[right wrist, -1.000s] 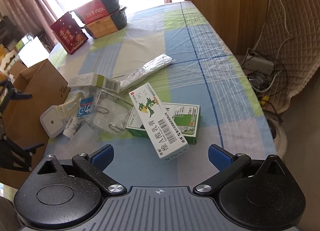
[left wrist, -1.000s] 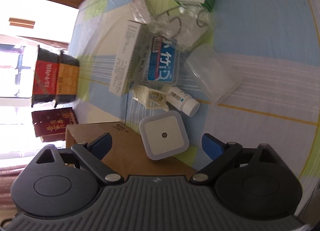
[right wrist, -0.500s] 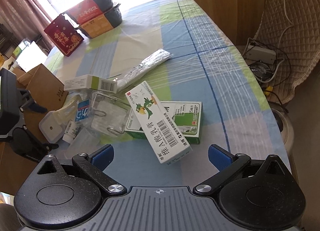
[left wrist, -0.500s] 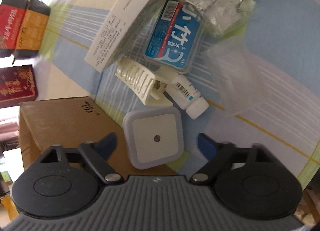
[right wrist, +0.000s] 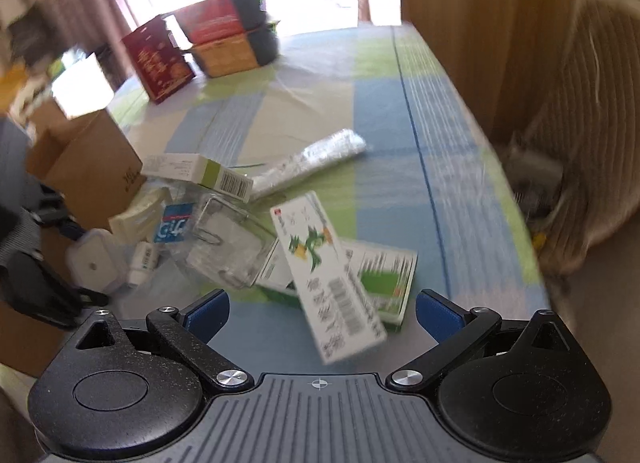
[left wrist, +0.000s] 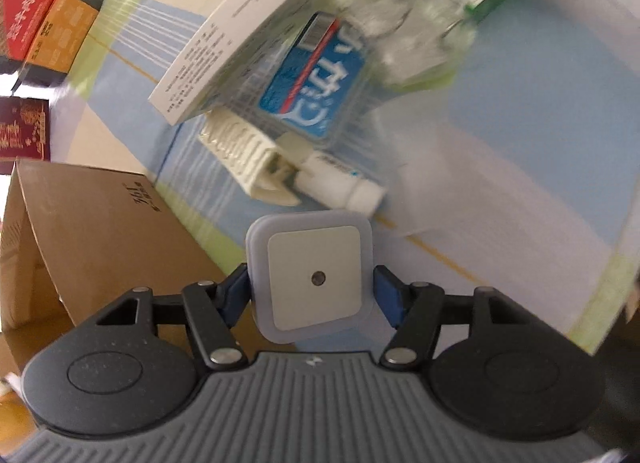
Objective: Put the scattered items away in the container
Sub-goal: 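Lift the night-light with the left gripper while the right gripper grasps the parrot medicine box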
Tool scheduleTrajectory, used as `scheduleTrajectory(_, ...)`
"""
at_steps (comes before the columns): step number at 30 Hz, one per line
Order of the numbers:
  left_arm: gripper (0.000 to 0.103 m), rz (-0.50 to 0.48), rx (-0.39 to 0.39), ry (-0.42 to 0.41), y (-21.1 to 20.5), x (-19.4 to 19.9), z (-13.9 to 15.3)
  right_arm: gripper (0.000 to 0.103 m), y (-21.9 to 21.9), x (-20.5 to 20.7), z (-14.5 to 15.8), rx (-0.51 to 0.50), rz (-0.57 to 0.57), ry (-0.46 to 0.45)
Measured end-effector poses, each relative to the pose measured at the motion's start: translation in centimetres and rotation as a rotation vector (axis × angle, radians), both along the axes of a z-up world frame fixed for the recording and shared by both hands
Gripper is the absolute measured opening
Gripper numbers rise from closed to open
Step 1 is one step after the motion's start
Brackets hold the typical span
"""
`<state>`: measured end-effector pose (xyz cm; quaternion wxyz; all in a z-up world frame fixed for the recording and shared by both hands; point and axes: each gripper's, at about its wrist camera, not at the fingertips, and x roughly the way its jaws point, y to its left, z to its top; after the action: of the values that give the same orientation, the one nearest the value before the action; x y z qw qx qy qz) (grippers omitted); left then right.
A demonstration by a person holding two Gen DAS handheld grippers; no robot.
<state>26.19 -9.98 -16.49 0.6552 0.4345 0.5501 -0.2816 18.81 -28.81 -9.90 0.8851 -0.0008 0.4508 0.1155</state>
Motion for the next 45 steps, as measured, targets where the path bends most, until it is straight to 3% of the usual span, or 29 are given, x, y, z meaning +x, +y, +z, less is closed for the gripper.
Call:
scheduleTrajectory(1, 0.061, 0.009, -0.021, 0.005, 0.0, -0.5, 0.4, 0.103, 0.5, 0.1, -0.1, -0.04, 0.027, -0.022)
scheduleTrajectory(2, 0.061, 0.015, -0.046, 0.01, 0.0, -0.9, 0.8, 0.096, 1.0, 0.3, -0.3, -0.076, 0.057, -0.039)
scheduleTrajectory(4, 0.061, 0.016, -0.074, 0.012, 0.0, -1.7, 1.5, 0.072, 1.7, 1.0, -1.0, -0.114, 0.113, -0.029)
scheduleTrajectory(11, 0.061, 0.067, -0.136, 0.009, 0.5, -2.2, 2.8, 0.071, 2.1, 2.4, -3.4, -0.153, 0.177, 0.007)
scheduleTrajectory(12, 0.061, 0.076, -0.151, 0.016, 0.7, -2.2, 3.1, 0.066, 2.0, 2.6, -3.7, -0.148, 0.181, 0.018)
scheduleTrajectory(13, 0.061, 0.08, -0.16, 0.015, 0.8, -2.2, 3.4, 0.048, 2.0, 2.7, -4.0, -0.135, 0.186, 0.032)
scheduleTrajectory(15, 0.061, 0.084, -0.176, 0.01, 0.9, -2.3, 4.0, 0.042, 1.7, 2.8, -4.0, -0.116, 0.187, 0.032)
scheduleTrajectory(20, 0.061, 0.101, -0.221, -0.004, 1.3, -2.7, 5.5, 0.041, 0.9, 2.5, -3.4, -0.067, 0.141, 0.016)
scheduleTrajectory(28, 0.061, 0.143, -0.322, -0.02, 2.8, -3.6, 8.6, 0.041, -1.4, 1.5, -0.9, 0.141, 0.008, 0.032)
scheduleTrajectory(37, 0.061, 0.192, -0.431, -0.07, 5.6, -5.1, 13.4, 0.041, -3.5, 0.4, 1.5, 0.442, -0.127, 0.059)
scheduleTrajectory(41, 0.061, 0.225, -0.462, -0.106, 7.6, -5.5, 15.5, 0.041, -2.9, -0.1, 2.8, 0.549, -0.132, 0.07)
scheduleTrajectory(45, 0.061, 0.264, -0.474, -0.145, 10.1, -6.1, 17.2, 0.041, -0.7, -0.3, 4.7, 0.588, -0.074, 0.062)
